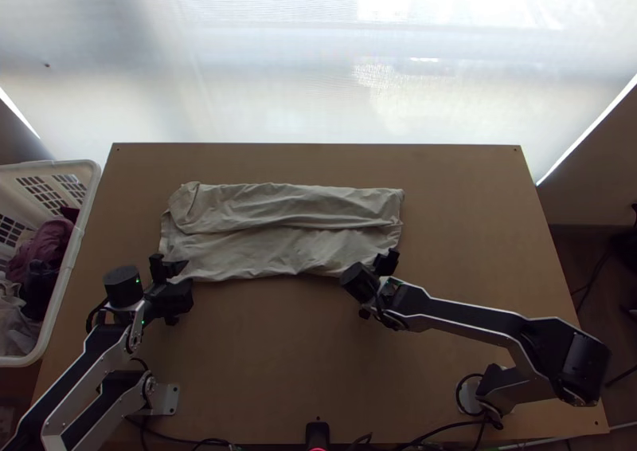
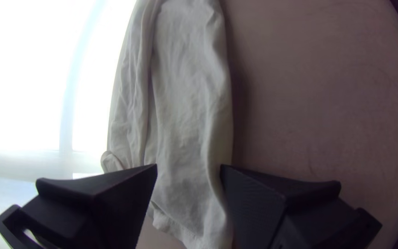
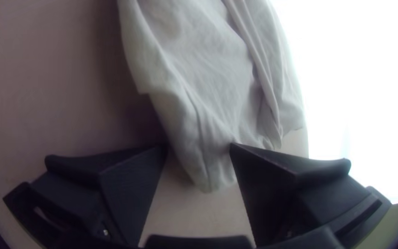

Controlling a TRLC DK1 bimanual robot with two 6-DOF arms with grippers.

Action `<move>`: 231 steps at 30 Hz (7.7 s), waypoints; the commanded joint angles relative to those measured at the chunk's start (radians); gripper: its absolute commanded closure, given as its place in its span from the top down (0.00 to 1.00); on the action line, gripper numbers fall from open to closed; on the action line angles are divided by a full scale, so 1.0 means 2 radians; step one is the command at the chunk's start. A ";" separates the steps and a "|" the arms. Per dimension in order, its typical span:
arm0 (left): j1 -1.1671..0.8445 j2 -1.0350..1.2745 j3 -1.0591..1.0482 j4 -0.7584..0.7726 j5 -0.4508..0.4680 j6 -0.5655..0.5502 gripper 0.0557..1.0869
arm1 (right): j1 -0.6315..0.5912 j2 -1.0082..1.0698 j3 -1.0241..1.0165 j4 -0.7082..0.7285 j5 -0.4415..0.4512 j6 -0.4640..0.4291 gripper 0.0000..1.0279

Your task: Fold the t-shirt

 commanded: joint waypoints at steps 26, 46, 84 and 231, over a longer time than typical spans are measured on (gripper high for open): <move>-0.001 -0.085 0.080 -0.174 0.003 -0.090 0.04 | -0.017 -0.108 -0.050 -0.002 -0.016 -0.052 0.03; -0.005 -0.188 0.173 -0.432 0.038 -0.135 0.04 | -0.001 -0.223 -0.027 -0.210 -0.121 0.024 0.03; 0.037 0.236 0.346 -0.347 0.045 -0.052 0.04 | -0.291 -0.046 0.129 -0.255 -0.360 -0.031 0.03; 0.097 0.264 0.519 -0.556 0.127 -0.290 0.78 | -0.004 0.088 0.302 -0.226 -0.105 0.058 0.68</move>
